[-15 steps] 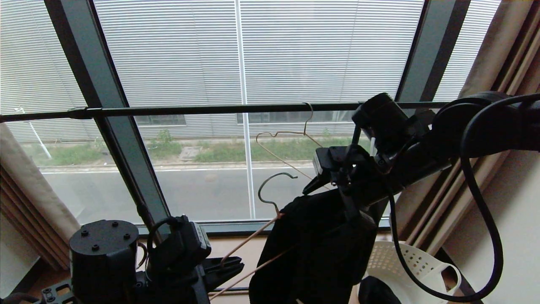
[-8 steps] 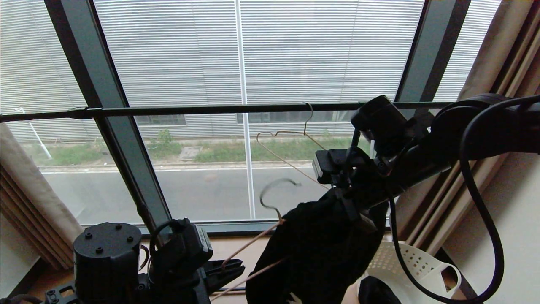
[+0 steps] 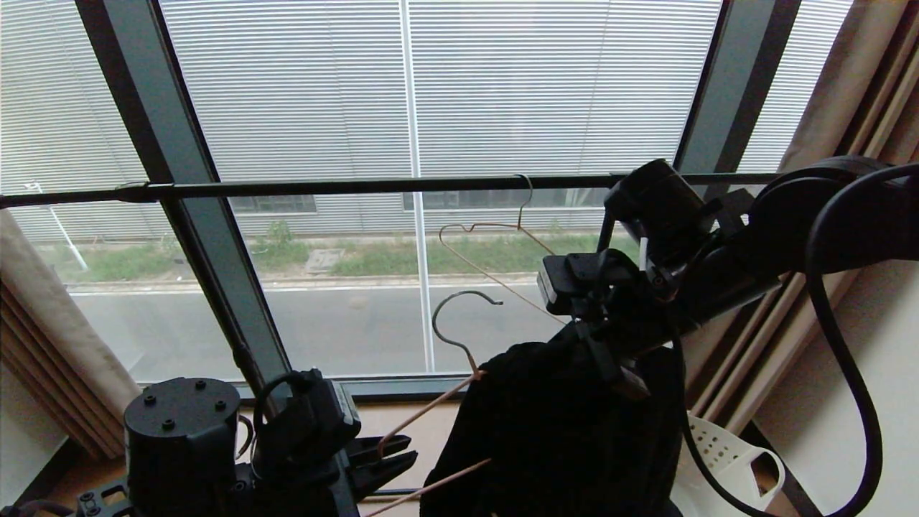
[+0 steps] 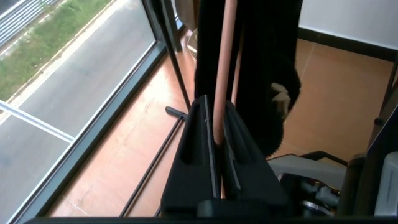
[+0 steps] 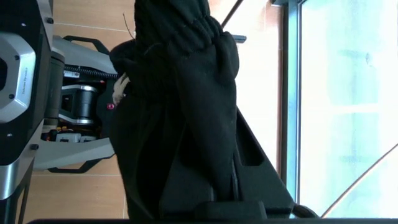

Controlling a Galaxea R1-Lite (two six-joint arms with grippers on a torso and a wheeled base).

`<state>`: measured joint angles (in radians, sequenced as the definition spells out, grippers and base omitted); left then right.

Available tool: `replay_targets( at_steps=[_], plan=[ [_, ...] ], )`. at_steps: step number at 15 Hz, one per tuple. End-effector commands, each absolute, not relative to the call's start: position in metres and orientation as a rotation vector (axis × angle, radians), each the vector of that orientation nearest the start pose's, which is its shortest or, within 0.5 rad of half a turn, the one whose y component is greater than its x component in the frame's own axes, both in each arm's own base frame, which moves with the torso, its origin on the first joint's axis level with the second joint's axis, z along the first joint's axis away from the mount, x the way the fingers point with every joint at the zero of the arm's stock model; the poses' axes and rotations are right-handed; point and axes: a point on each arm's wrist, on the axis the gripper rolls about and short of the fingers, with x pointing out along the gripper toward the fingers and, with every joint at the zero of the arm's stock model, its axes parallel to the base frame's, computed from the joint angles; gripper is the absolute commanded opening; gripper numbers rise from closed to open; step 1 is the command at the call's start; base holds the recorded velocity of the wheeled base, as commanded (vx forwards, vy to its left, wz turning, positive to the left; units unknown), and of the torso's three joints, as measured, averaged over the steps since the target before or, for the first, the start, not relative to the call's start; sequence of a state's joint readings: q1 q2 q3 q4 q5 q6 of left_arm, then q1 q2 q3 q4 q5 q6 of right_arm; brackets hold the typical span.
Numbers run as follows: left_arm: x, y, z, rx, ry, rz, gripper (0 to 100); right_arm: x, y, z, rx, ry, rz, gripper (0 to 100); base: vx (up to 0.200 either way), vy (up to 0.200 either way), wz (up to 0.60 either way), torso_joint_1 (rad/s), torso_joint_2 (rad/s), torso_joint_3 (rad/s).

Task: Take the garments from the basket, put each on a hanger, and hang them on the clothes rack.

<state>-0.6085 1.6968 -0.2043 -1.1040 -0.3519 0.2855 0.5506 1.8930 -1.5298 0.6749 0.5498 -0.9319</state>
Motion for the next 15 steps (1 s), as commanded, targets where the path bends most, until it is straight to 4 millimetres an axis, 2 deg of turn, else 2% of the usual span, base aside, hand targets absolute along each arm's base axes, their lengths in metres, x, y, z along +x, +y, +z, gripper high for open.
replay_targets(
  at_steps=[1,4,9,12,15],
  plan=[
    [0.177,-0.133,0.09,0.311,0.264,-1.001,100,0.276,0.183,0.212,-0.754,0.529,1.42,0,0.0,0.0,0.0,0.0,0.0,0.0],
    [0.173,-0.128,0.092,0.298,0.208,-0.984,100,0.272,0.18,0.214,-0.753,0.53,1.417,0,0.0,0.0,0.0,0.0,0.0,0.0],
    [0.167,-0.104,0.094,0.229,0.139,-0.883,100,0.271,0.173,0.221,-0.733,0.525,1.385,0,0.0,0.0,0.0,0.0,0.0,0.0],
    [0.163,-0.087,0.101,0.061,0.16,-0.78,100,0.273,0.164,0.227,-0.715,0.526,1.341,0,0.0,0.0,0.0,0.0,0.0,0.0],
    [0.166,-0.079,0.103,-0.093,0.212,-0.72,100,0.274,0.154,0.24,-0.657,0.529,1.277,0,0.0,0.0,0.0,0.0,0.0,0.0]
  ],
)
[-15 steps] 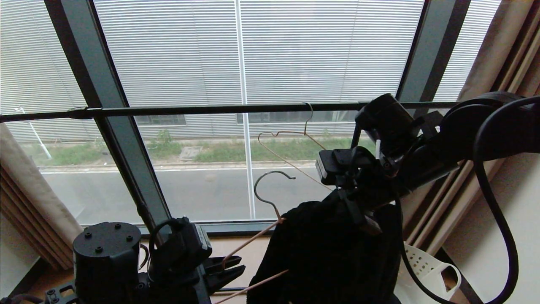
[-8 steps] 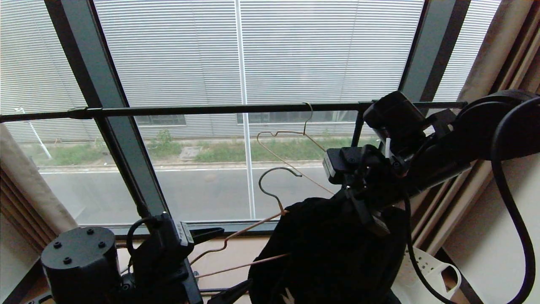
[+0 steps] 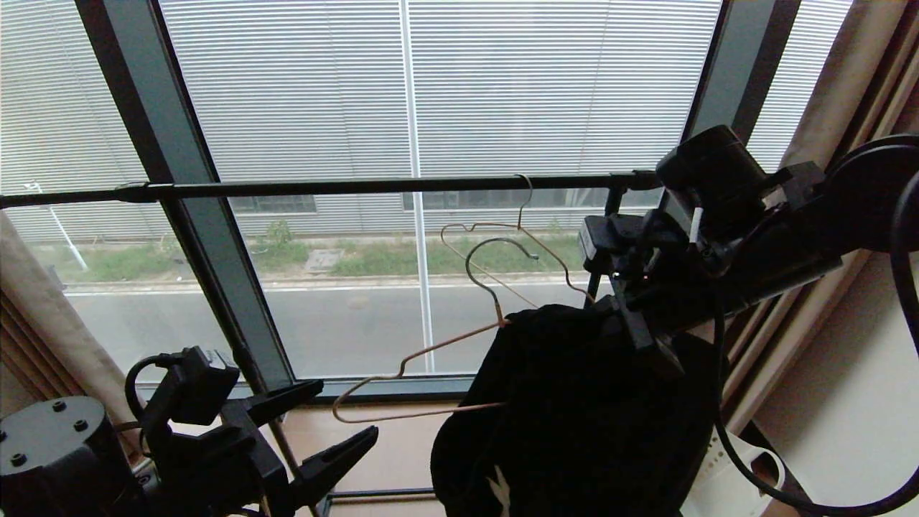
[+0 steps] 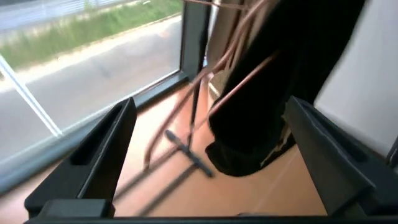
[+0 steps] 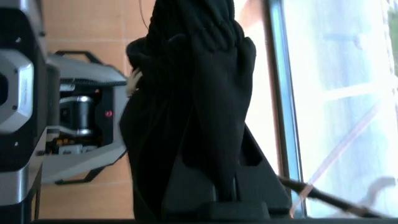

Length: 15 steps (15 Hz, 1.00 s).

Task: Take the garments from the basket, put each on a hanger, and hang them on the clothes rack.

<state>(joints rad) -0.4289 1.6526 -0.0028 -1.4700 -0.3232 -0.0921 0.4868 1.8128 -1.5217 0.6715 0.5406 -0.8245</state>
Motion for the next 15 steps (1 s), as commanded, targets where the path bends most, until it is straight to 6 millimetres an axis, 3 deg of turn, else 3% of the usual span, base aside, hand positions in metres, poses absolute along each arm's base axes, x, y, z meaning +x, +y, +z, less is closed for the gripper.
replay_targets(
  at_steps=[1,7,10,15],
  plan=[
    [0.167,-0.077,0.102,-0.167,0.241,-0.7,100,0.274,0.15,0.247,-0.621,0.53,1.248,0,0.0,0.0,0.0,0.0,0.0,0.0],
    [0.176,-0.081,0.081,-0.364,0.427,-0.654,100,0.276,0.138,0.258,-0.574,0.522,1.197,0,0.0,0.0,0.0,0.0,0.0,0.0],
    [0.185,-0.087,0.053,-0.446,0.6,-0.625,100,0.269,0.136,0.265,-0.549,0.485,1.233,0,0.0,0.0,0.0,0.0,0.0,0.0],
    [0.194,-0.094,0.04,-0.577,0.682,-0.676,100,0.267,0.135,0.264,-0.522,0.477,1.271,0,0.0,0.0,0.0,0.0,0.0,0.0]
  ],
)
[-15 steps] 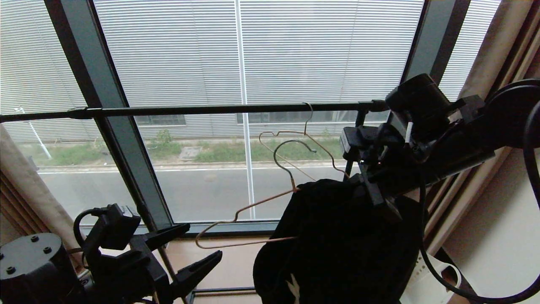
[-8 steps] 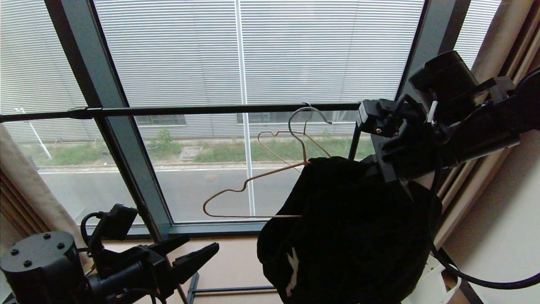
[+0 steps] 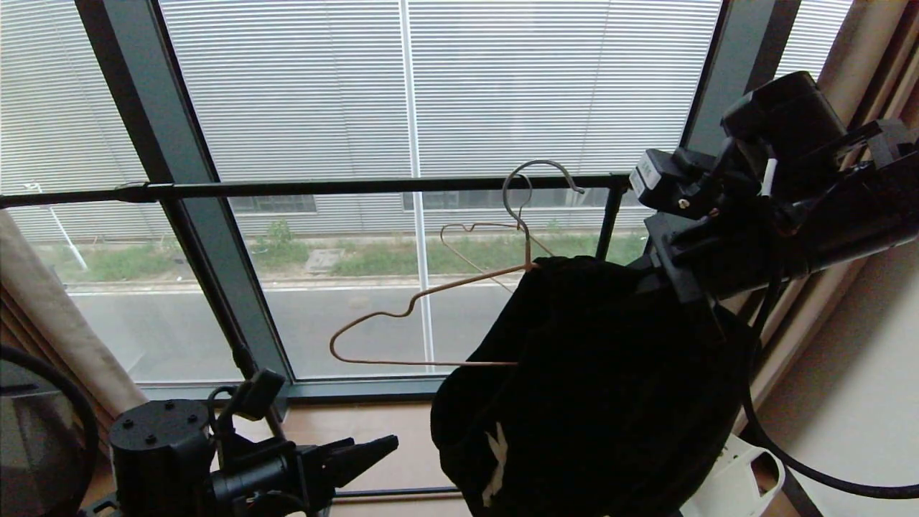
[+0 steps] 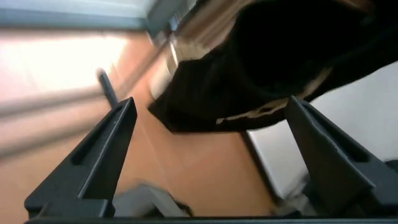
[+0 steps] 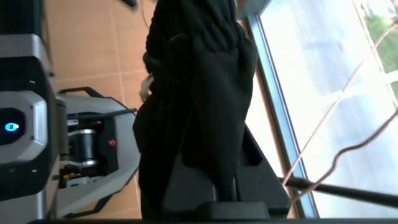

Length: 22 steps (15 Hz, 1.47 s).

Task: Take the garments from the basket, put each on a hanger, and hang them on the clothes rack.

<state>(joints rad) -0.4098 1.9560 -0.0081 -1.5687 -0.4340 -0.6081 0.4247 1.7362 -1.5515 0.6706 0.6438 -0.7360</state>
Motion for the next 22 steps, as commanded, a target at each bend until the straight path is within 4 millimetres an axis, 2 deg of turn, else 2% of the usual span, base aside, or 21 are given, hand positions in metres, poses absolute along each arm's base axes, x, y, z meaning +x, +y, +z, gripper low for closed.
replay_targets(
  at_steps=[1,4,8,18,19,22],
  plan=[
    [0.194,-0.094,0.04,-0.605,0.7,-0.693,100,0.268,0.132,0.264,-0.512,0.477,1.271,0,0.0,0.0,0.0,0.0,0.0,0.0],
    [0.208,-0.096,0.042,-0.716,0.71,-0.706,100,0.267,0.127,0.263,-0.452,0.457,1.329,0,0.0,0.0,0.0,0.0,0.0,0.0],
    [0.224,-0.104,0.042,-0.726,0.684,-0.737,100,0.266,0.127,0.257,-0.459,0.42,1.329,0,0.0,0.0,0.0,0.0,0.0,0.0],
    [0.224,-0.122,0.04,-0.699,0.705,-0.815,100,0.258,0.132,0.259,-0.447,0.382,1.38,0,0.0,0.0,0.0,0.0,0.0,0.0],
    [0.223,-0.124,0.039,-0.697,0.708,-0.822,0,0.255,0.133,0.26,-0.45,0.377,1.389,0,0.0,0.0,0.0,0.0,0.0,0.0],
    [0.222,-0.125,0.04,-0.695,0.711,-0.829,0,0.254,0.133,0.261,-0.451,0.374,1.388,0,0.0,0.0,0.0,0.0,0.0,0.0]
  ],
)
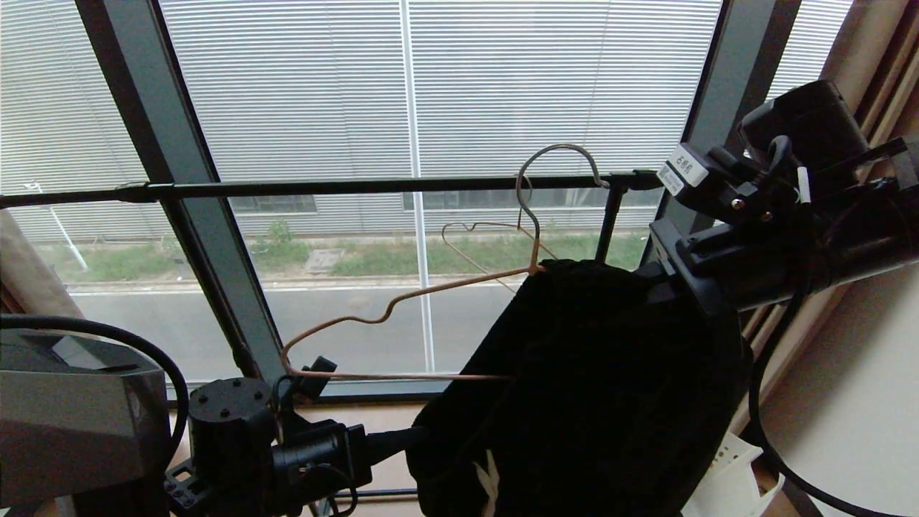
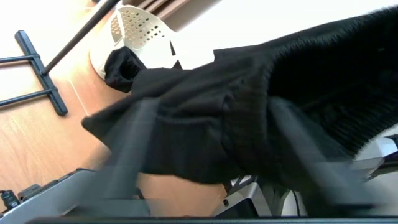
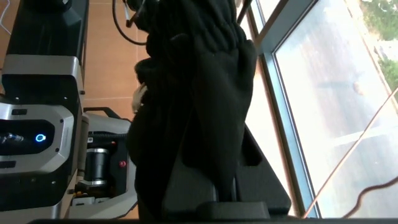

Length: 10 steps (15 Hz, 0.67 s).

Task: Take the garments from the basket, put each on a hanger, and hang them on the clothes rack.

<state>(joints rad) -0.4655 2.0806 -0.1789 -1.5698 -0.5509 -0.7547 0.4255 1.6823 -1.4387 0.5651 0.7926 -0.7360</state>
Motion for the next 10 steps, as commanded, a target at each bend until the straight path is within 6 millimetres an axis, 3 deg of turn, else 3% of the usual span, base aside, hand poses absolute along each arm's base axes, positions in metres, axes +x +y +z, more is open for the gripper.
replay_targets(
  at_steps=[1,10],
  plan=[
    [0.222,-0.125,0.04,-0.693,0.708,-0.828,0,0.254,0.133,0.259,-0.449,0.381,1.389,0,0.0,0.0,0.0,0.0,0.0,0.0],
    [0.228,-0.093,0.049,-0.691,0.619,-0.725,0,0.256,0.101,0.245,-0.412,0.456,1.289,0,0.0,0.0,0.0,0.0,0.0,0.0]
  ],
)
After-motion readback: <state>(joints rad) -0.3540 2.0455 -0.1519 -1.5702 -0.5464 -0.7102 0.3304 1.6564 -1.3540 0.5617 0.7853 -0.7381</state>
